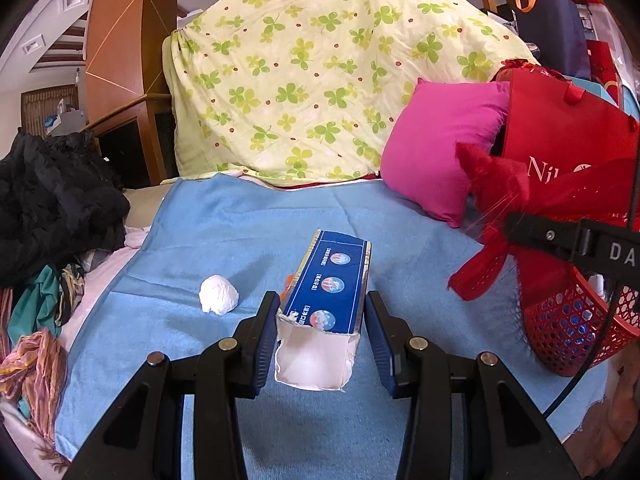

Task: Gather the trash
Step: 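Carry the carton and red mesh bag over the basket and open both tools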

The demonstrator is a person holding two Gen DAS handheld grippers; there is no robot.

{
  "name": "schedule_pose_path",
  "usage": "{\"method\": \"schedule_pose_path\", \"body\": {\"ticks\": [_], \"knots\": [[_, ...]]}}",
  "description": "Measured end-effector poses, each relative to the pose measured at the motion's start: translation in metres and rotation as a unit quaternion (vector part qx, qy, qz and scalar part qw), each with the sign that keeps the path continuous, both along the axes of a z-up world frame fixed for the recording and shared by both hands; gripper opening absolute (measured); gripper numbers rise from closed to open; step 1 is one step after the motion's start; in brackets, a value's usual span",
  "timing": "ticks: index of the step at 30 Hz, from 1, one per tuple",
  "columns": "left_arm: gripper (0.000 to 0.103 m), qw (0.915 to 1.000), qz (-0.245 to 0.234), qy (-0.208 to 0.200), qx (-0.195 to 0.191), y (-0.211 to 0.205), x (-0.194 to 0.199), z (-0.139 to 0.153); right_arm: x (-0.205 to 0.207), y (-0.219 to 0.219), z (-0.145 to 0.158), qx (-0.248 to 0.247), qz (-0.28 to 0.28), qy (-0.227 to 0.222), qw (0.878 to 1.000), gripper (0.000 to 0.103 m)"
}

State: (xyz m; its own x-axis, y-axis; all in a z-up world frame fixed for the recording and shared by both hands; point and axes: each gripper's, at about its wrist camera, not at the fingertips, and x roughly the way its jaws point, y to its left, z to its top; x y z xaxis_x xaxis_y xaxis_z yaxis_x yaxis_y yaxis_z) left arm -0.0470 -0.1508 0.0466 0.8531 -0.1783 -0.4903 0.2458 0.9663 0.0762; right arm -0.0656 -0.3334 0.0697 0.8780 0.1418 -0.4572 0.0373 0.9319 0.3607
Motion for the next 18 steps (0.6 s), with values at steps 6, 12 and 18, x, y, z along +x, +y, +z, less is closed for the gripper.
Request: {"method": "schedule_pose_path", "body": {"ticks": [6, 12, 18], "knots": [[0.045, 0.9998, -0.006, -0.008, 0.015, -0.011, -0.01, 0.007, -0.017, -0.01, 0.004, 0.006, -0.006, -0.017, 1.0, 0.029], [0.045, 0.9995, -0.011, -0.013, 0.026, -0.022, -0.021, 0.014, -0.033, -0.018, 0.007, 0.007, -0.014, -0.031, 0.999, 0.029], [0.045, 0.9991, -0.015, -0.021, 0.035, -0.029, -0.029, 0.024, -0.041, -0.025, 0.008, 0.012, -0.021, -0.037, 0.999, 0.029]]}}
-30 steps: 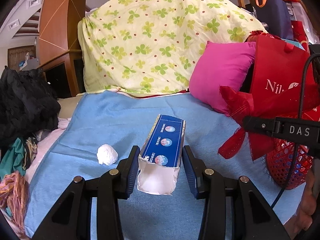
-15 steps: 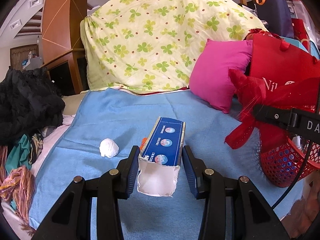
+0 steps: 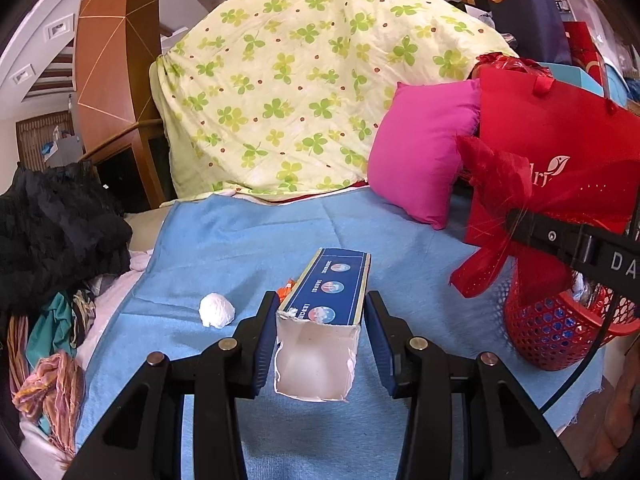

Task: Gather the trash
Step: 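Carry the carton and red mesh bag over the basket and open both tools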

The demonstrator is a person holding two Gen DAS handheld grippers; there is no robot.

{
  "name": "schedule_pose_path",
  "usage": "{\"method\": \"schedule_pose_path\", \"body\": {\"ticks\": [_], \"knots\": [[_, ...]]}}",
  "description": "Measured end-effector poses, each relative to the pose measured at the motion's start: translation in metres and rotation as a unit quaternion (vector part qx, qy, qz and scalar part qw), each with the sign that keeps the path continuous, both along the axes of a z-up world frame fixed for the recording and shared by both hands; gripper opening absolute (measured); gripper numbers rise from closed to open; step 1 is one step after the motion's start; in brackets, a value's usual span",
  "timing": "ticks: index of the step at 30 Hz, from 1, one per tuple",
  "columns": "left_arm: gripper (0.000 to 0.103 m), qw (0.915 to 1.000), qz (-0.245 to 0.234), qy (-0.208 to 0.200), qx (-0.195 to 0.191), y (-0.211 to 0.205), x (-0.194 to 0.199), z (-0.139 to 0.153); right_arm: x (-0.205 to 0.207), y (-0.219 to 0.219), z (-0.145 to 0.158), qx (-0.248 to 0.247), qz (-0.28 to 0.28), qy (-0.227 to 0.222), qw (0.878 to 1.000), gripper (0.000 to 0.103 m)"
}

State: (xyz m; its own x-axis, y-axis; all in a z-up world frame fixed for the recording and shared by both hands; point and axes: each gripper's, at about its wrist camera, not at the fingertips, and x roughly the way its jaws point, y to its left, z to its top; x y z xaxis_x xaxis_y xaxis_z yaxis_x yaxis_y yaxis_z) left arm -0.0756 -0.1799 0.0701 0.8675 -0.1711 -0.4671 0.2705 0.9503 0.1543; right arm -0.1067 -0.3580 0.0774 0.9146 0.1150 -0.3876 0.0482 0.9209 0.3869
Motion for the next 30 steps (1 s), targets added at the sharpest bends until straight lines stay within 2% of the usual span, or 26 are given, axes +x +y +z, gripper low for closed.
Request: {"method": "schedule_pose_path", "body": {"ticks": [30], "knots": [[0.045, 0.9986, -0.03, -0.031, 0.03, -0.033, -0.025, 0.028, -0.028, -0.037, 0.005, 0.04, -0.029, -0.024, 0.999, 0.029]]}}
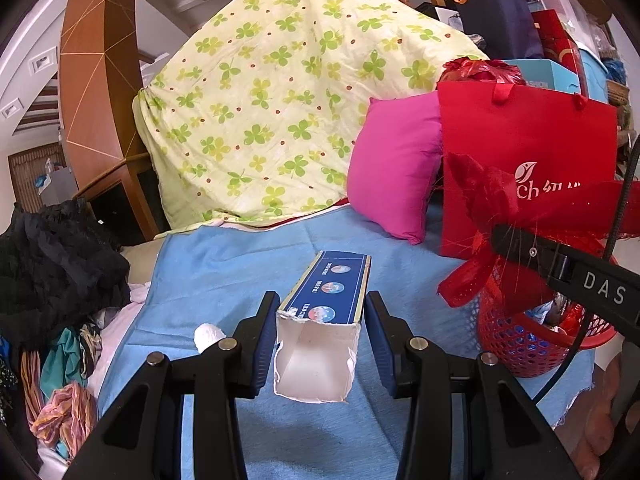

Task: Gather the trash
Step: 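Carry the carton and red mesh bag over the basket and open both tools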

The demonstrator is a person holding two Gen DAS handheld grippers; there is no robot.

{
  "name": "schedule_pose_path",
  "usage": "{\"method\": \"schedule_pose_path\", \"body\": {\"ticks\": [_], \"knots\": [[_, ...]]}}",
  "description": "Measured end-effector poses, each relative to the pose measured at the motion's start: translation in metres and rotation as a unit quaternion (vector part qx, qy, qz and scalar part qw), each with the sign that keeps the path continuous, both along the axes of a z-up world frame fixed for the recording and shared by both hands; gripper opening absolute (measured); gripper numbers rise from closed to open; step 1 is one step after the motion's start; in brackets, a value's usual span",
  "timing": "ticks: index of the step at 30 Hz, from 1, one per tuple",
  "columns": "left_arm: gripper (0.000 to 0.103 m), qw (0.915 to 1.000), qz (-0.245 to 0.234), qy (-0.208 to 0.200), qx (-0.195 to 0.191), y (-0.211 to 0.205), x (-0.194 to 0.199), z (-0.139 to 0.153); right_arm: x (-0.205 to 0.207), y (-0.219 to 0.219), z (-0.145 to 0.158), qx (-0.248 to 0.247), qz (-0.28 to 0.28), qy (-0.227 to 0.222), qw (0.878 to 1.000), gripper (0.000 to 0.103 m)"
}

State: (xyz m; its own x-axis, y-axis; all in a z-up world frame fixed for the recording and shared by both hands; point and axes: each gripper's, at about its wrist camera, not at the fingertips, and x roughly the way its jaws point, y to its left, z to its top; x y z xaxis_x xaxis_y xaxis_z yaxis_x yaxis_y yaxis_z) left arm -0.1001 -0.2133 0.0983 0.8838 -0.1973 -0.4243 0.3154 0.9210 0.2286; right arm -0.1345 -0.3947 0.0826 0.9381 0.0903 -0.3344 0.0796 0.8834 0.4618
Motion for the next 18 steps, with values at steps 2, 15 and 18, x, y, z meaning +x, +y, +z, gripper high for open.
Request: {"method": "schedule_pose_path", "body": {"ticks": [2, 15, 18], "knots": [[0.045, 1.0, -0.002, 0.0, 0.0, -0.001, 0.0, 0.001, -0.001, -0.003, 0.0, 0.002, -0.003, -0.001, 1.0, 0.029], [0.045, 0.9997, -0.022, -0.007, 0.007, -0.02, -0.006, 0.005, -0.017, -0.026, -0.001, 0.016, -0.022, -0.008, 1.0, 0.029], [0.045, 0.9995, -0.028, -0.009, 0.008, -0.026, -0.007, 0.007, -0.021, -0.033, -0.001, 0.019, -0.027, -0.009, 0.999, 0.029]]}}
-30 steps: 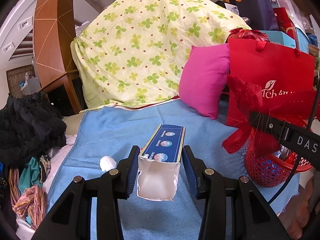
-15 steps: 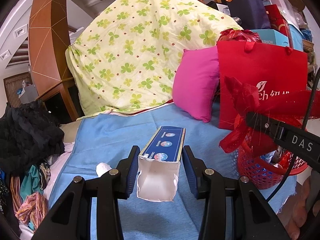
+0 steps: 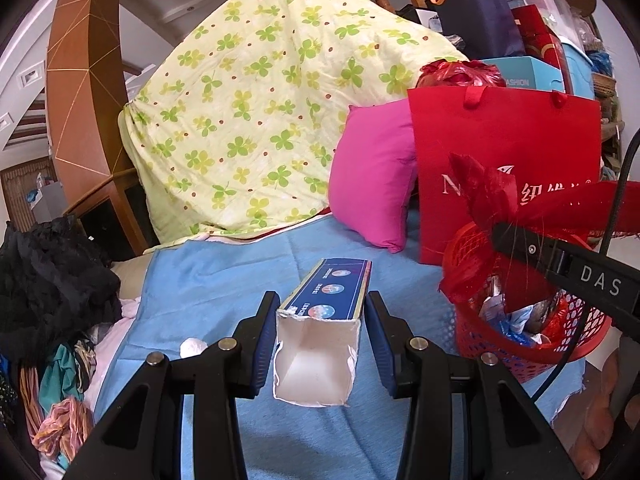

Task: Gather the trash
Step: 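Carry the carton and red mesh bag over the basket and open both tools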

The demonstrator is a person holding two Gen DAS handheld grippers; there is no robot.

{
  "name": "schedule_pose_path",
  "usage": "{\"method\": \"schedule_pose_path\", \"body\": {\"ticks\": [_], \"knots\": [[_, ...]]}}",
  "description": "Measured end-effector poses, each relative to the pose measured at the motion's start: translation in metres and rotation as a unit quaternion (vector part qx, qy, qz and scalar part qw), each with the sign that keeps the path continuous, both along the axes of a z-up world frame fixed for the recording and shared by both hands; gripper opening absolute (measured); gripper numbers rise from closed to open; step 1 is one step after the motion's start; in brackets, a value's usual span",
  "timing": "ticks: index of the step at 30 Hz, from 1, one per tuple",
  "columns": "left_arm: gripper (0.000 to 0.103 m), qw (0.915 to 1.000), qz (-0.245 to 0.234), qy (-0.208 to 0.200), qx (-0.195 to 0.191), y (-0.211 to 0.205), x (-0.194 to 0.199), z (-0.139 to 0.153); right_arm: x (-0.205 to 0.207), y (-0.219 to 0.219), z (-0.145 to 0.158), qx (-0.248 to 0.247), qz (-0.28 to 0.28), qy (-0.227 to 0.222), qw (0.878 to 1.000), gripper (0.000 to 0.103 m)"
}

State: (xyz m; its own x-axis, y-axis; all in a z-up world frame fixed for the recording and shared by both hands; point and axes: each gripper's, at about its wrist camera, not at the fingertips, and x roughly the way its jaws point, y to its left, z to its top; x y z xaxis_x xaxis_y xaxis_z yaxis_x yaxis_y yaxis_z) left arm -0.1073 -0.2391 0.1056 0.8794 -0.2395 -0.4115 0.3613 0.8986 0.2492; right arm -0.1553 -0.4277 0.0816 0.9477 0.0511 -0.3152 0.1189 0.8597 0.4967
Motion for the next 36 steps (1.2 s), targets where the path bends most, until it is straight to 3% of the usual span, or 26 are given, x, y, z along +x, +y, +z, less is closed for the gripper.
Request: {"method": "schedule_pose_path", "body": {"ticks": [16, 27, 36], "knots": [[0.045, 0.9995, -0.032, -0.001, -0.003, -0.03, -0.007, 0.009, -0.022, -0.045, -0.004, 0.028, -0.038, -0.004, 0.999, 0.029], [0.046, 0.9949, -0.083, 0.022, -0.052, -0.051, -0.008, 0.019, -0.039, -0.085, -0.01, 0.066, -0.078, -0.005, 0.995, 0.029], [0.046, 0.988, -0.122, 0.06, -0.073, -0.08, -0.003, 0.009, -0.051, -0.118, -0.022, 0.108, -0.105, 0.003, 0.989, 0.031]]}}
